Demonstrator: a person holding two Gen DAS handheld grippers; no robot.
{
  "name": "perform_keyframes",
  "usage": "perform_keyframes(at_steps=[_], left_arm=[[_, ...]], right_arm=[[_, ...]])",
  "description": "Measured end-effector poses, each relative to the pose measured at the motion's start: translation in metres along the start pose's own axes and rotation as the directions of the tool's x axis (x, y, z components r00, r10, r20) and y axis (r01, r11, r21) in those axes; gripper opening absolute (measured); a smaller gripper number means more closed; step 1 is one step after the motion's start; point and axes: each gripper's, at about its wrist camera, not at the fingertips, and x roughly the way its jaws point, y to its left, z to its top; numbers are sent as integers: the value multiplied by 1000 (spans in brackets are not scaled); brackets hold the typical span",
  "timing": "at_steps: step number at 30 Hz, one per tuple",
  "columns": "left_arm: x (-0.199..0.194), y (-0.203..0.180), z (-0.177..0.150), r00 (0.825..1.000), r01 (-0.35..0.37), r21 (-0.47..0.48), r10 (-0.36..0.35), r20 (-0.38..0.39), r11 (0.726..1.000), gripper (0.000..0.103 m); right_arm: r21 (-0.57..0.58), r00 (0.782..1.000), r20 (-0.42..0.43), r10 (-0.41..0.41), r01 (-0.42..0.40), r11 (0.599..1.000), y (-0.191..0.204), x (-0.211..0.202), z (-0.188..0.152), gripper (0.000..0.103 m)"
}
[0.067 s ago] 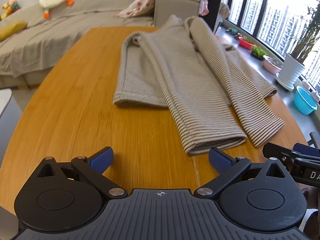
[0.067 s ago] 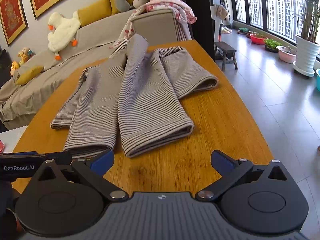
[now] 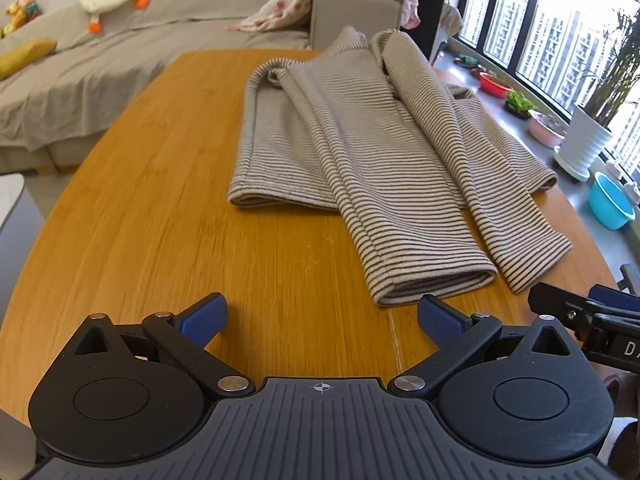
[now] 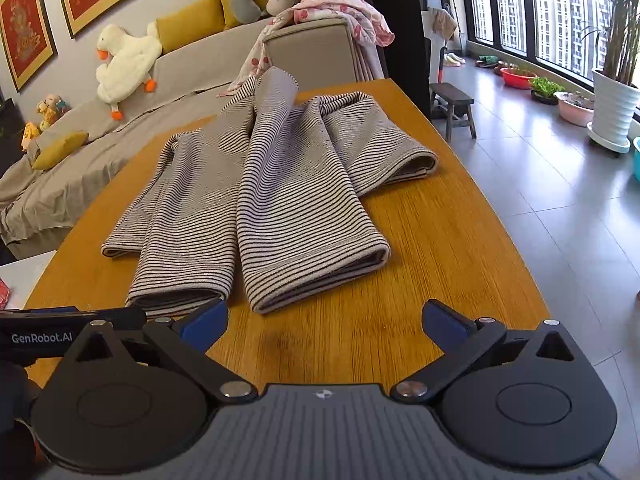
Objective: Fold clothes
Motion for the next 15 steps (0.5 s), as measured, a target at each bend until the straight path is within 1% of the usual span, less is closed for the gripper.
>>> perform_keyframes(at_steps=[4,6,8,10,12,15], left_arm=[[-8,-7,-13,999,-18,31,17,46,999,103],[-9,-5,-20,999,-14,30,13,37,999,103],[-4,-6,-20,1000,-19,35,18,21,999,103],[-5,-2,-7,1000,-13,10,13,-26,1000,103],[0,0,-5,999,-8,2,8,-34,1000,103],[3,0,-5,999,-7,-1,7,-37,1000,103]], right_arm=[[-22,1000,17,-11,11,1000,0,3,0,103],[-44,999,41,-16,18,999,6,1,-4,103],[-50,1000,22,-19,20,999,7,5,-3,103],[-53,999,28,-15,16,998,6,2,-5,103],[-46,1000,11,-10,11,999,3,6,-2,103],[-46,1000,10,-9,9,999,2,6,-2,103]])
